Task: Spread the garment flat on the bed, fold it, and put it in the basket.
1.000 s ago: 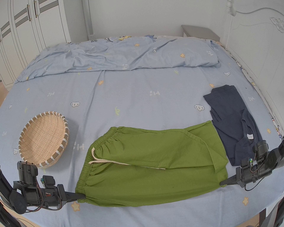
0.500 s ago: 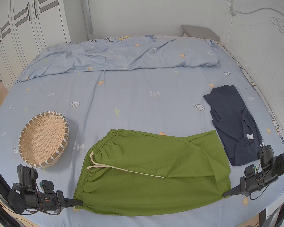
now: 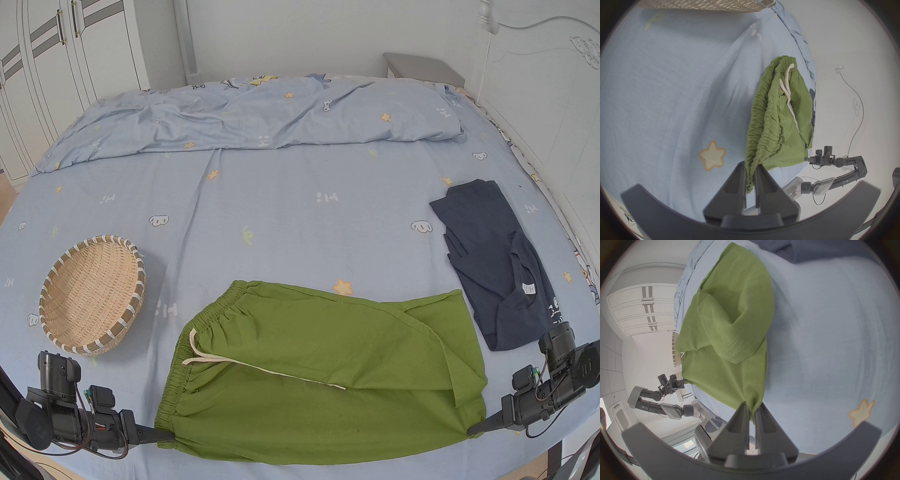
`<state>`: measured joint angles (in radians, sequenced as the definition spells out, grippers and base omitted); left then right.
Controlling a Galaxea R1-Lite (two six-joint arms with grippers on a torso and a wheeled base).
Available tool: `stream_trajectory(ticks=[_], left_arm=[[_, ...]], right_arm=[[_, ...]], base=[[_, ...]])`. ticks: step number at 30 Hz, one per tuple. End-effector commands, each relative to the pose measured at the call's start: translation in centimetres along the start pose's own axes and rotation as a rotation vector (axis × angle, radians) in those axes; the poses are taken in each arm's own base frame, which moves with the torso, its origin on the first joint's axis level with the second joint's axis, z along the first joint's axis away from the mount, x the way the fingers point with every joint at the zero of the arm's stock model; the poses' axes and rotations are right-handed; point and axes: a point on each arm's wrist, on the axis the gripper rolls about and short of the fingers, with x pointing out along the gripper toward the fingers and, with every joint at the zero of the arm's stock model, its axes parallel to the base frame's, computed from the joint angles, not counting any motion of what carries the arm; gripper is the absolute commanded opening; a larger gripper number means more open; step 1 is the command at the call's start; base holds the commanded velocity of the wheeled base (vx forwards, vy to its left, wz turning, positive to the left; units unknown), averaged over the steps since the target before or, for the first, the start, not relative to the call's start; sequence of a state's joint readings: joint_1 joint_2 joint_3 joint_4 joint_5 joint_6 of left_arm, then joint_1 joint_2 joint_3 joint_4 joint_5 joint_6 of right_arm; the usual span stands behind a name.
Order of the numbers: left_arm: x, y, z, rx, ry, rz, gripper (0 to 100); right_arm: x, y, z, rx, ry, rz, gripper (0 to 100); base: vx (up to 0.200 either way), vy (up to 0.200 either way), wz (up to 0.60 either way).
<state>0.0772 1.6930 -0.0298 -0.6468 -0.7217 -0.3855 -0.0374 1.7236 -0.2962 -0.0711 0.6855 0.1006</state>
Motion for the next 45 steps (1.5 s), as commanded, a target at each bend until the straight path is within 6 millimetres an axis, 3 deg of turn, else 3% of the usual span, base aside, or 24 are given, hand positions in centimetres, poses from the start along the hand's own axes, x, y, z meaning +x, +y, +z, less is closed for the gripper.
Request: stream_trajectory(ticks=[1, 2, 5, 6, 15, 21, 23, 24, 25, 26, 27, 31, 35, 37, 38, 45], left_arm=[[0.3, 0.1, 0.0, -0.008, 0.017, 0.002, 0], [0.3, 0.1, -0.1, -0.009, 0.018, 0.003, 100], [0.4, 0.2, -0.1, -0.014, 0.025, 0.005, 100], [0.4, 0.2, -0.1, -0.014, 0.025, 0.005, 100], [-0.4, -0.5, 0.4, 0.020, -0.036, -0.017, 100], [-3.2, -3.9, 1.3, 0.073, -0.185, -0.105, 100], [-4.4, -6.6, 2.5, 0.100, -0.186, -0.144, 100], [-4.4, -6.6, 2.5, 0.100, -0.186, -0.144, 100], [-5.7, -8.9, 3.6, 0.126, -0.179, -0.160, 100], [-5.8, -9.1, 3.7, 0.129, -0.180, -0.161, 100], [-6.9, -10.9, 4.9, 0.134, -0.178, -0.165, 100], [-8.4, -13.2, 6.4, 0.163, -0.188, -0.179, 100], [-6.6, -13.8, 8.8, 0.206, -0.193, -0.188, 100], [-6.6, -13.8, 8.8, 0.206, -0.193, -0.188, 100], [-4.6, -14.2, 10.4, 0.239, -0.196, -0.196, 100], [-0.8, -14.8, 16.1, 0.238, -0.206, -0.173, 100]], right_arm=[[0.3, -0.3, 0.0, 0.012, 0.014, 0.000, 0], [0.3, -0.3, 0.0, 0.013, 0.015, 0.000, 0], [0.7, -0.6, 0.2, 0.010, 0.022, -0.001, 0], [0.8, -0.6, 0.3, 0.007, 0.018, -0.002, 100], [0.2, -0.5, 0.1, -0.009, -0.025, 0.026, 100], [-2.4, 1.0, -0.2, -0.104, -0.185, 0.072, 100], [-3.5, 1.9, 0.1, -0.160, -0.250, 0.076, 100], [-3.5, 1.9, 0.1, -0.160, -0.250, 0.076, 100], [-4.1, 2.3, 0.3, -0.191, -0.287, 0.074, 100], [-4.1, 2.4, 0.3, -0.194, -0.291, 0.075, 100], [-4.8, 2.9, 0.4, -0.217, -0.325, 0.077, 100], [-5.9, 3.4, 0.3, -0.244, -0.382, 0.067, 100], [-7.4, 4.8, 2.6, -0.321, -0.457, 0.074, 100], [-7.4, 4.8, 2.6, -0.321, -0.457, 0.074, 100], [-8.5, 6.3, 4.3, -0.381, -0.504, 0.084, 100], [-9.7, 9.0, 7.1, -0.463, -0.546, 0.098, 100]], base=[[0.000, 0.000, 0.00], [0.000, 0.000, 0.00], [0.000, 0.000, 0.00], [0.000, 0.000, 0.00], [0.000, 0.000, 0.00], [0.000, 0.000, 0.00], [0.000, 0.000, 0.00], [0.000, 0.000, 0.00], [0.000, 0.000, 0.00], [0.000, 0.000, 0.00], [0.000, 0.000, 0.00], [0.000, 0.000, 0.00], [0.000, 0.000, 0.00], [0.000, 0.000, 0.00], [0.000, 0.000, 0.00], [0.000, 0.000, 0.00]])
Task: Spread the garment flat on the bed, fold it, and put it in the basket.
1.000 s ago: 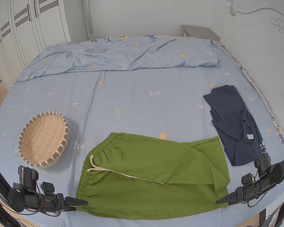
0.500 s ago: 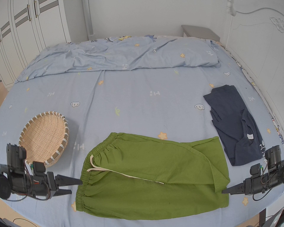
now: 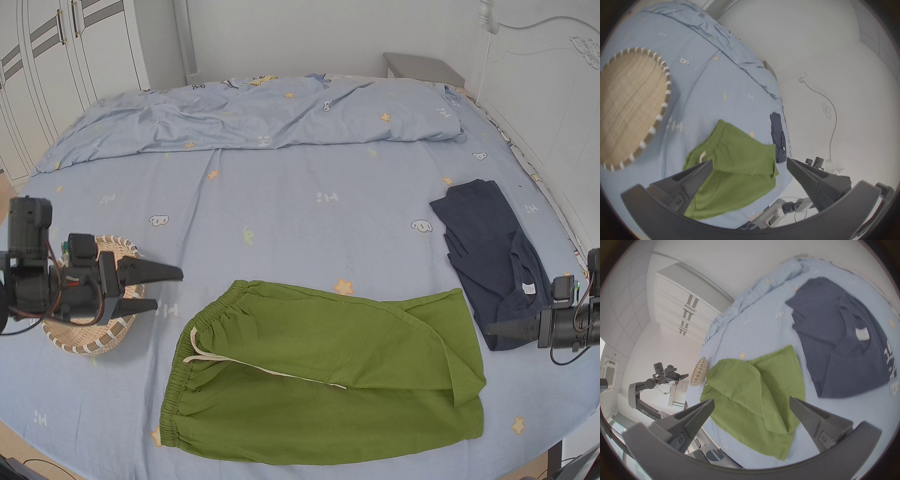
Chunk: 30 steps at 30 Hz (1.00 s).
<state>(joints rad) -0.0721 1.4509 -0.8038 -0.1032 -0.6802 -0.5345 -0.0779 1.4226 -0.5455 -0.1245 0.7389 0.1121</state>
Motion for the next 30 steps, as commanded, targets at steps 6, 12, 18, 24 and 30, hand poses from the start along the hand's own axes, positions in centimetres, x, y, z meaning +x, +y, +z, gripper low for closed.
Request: stream_trajectory(ticks=[6, 12, 18, 24, 30], left_arm=[[9.4, 3.0, 7.3, 0.012, 0.029, 0.014, 100], [13.2, 5.2, 9.3, 0.017, 0.058, 0.097, 100], [15.6, 6.8, 8.3, 0.022, 0.139, 0.211, 100], [16.9, 7.4, 7.2, 0.009, 0.186, 0.214, 100], [17.7, 6.5, 6.2, 0.021, 0.219, 0.199, 100]], right_arm=[[1.2, 1.5, 6.9, -0.129, -0.096, 0.035, 100], [2.3, 1.8, 6.3, -0.130, -0.054, 0.057, 100], [2.7, 2.1, 5.8, -0.130, -0.030, 0.068, 100], [2.9, 2.2, 5.4, -0.130, -0.018, 0.067, 100], [3.0, 2.2, 5.4, -0.129, -0.017, 0.064, 100]], base=[[0.000, 0.000, 0.00], [0.000, 0.000, 0.00], [0.000, 0.000, 0.00], [0.000, 0.000, 0.00], [0.000, 0.000, 0.00]])
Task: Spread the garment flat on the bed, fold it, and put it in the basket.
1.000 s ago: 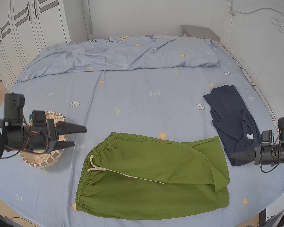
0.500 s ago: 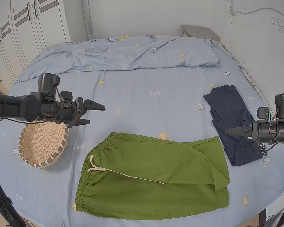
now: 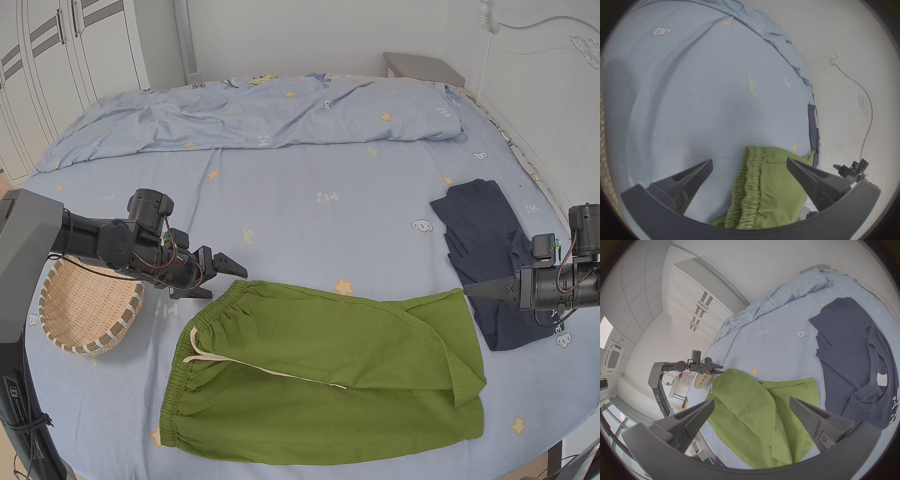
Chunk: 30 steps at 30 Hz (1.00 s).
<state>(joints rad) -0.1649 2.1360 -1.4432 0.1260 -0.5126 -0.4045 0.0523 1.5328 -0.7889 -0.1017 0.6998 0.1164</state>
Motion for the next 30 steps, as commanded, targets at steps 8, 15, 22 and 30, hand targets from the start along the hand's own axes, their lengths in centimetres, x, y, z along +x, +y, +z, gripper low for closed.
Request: stream_trajectory(ticks=[8, 15, 22, 30], left_arm=[[1.3, -0.9, -1.2, 0.012, 0.049, -0.011, 0], [2.0, -0.7, -1.4, 0.011, 0.063, -0.009, 0], [0.4, -1.5, -0.8, 0.021, 0.022, -0.022, 0], [-4.7, -3.0, 0.1, 0.046, -0.087, -0.041, 0]], right_arm=[[0.2, -0.1, -0.1, 0.002, 0.005, 0.001, 100], [0.2, -0.1, -0.1, 0.002, 0.005, 0.001, 100], [0.4, 0.2, -0.3, -0.002, 0.018, 0.010, 100], [0.4, 0.2, -0.3, 0.001, 0.021, 0.010, 100]], base=[[0.000, 0.000, 0.00], [0.000, 0.000, 0.00], [0.000, 0.000, 0.00], [0.000, 0.000, 0.00]])
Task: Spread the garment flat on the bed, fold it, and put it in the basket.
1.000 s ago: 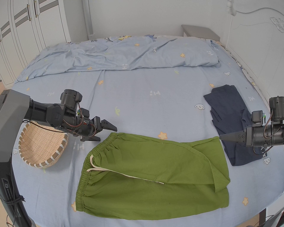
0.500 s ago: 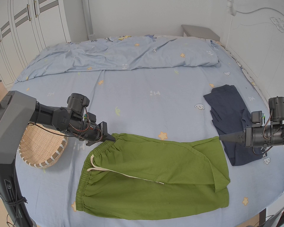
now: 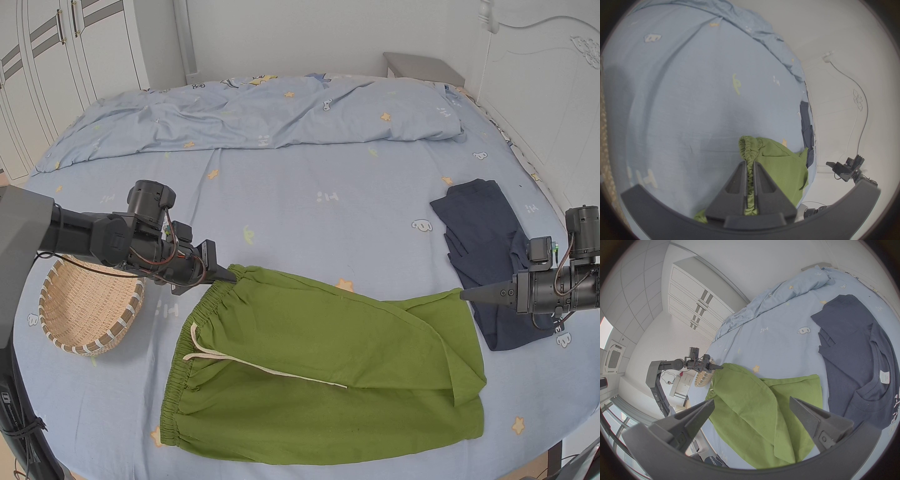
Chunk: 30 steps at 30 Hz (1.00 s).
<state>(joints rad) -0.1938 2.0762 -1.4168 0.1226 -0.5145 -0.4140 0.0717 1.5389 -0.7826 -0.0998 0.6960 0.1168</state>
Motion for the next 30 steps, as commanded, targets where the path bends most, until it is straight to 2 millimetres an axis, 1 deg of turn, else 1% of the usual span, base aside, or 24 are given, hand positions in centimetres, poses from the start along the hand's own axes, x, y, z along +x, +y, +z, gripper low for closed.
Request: stream_trajectory(ticks=[1, 4, 10, 13, 17, 20, 22, 23, 24, 25, 26, 28, 29, 30], left_arm=[[-4.1, -1.1, 0.8, 0.021, -0.092, -0.010, 0], [-4.8, -0.5, 1.2, 0.009, -0.112, 0.002, 0], [-5.4, 0.5, 1.7, -0.007, -0.136, 0.020, 0], [-5.2, 0.6, 1.6, -0.006, -0.130, 0.020, 0], [-4.9, 0.4, 1.4, 0.001, -0.118, 0.016, 0], [-4.7, 0.5, 1.1, -0.002, -0.109, 0.019, 0], [-4.7, 0.5, 1.1, -0.002, -0.109, 0.019, 0], [-4.7, 0.5, 1.1, -0.002, -0.109, 0.019, 0], [-4.7, 0.5, 1.1, -0.001, -0.109, 0.019, 0], [-4.7, 0.6, 1.1, -0.003, -0.106, 0.020, 0], [-4.7, 0.5, 1.1, -0.003, -0.106, 0.020, 0], [-4.7, 0.6, 1.1, -0.003, -0.109, 0.022, 0], [-4.7, 0.6, 1.1, -0.003, -0.109, 0.022, 0], [-4.7, 0.6, 1.1, -0.004, -0.111, 0.024, 0]], right_arm=[[0.0, 0.0, 0.0, 0.002, 0.003, 0.000, 100], [0.4, -0.3, -0.1, 0.012, 0.015, -0.001, 100], [0.7, -0.4, -0.3, 0.017, 0.026, 0.000, 100], [1.4, -1.1, -0.5, 0.037, 0.050, -0.008, 100], [1.8, -1.6, -0.6, 0.048, 0.056, -0.034, 100], [1.6, -1.8, -0.2, 0.043, 0.039, -0.062, 100], [1.2, -2.2, 0.8, 0.032, -0.002, -0.083, 100], [1.2, -2.2, 0.8, 0.032, -0.002, -0.083, 100], [0.8, -2.7, 1.8, 0.028, -0.034, -0.099, 100], [0.9, -3.4, 2.5, 0.031, -0.047, -0.109, 100], [1.1, -3.7, 2.8, 0.034, -0.048, -0.114, 100], [1.6, -5.4, 3.5, 0.054, -0.053, -0.138, 100], [1.5, -5.5, 3.6, 0.055, -0.057, -0.140, 100], [1.9, -6.5, 3.6, 0.069, -0.054, -0.152, 100]], base=[[0.000, 0.000, 0.00], [0.000, 0.000, 0.00], [0.000, 0.000, 0.00], [0.000, 0.000, 0.00], [0.000, 0.000, 0.00], [0.000, 0.000, 0.00], [0.000, 0.000, 0.00], [0.000, 0.000, 0.00], [0.000, 0.000, 0.00], [0.000, 0.000, 0.00], [0.000, 0.000, 0.00], [0.000, 0.000, 0.00], [0.000, 0.000, 0.00], [0.000, 0.000, 0.00]])
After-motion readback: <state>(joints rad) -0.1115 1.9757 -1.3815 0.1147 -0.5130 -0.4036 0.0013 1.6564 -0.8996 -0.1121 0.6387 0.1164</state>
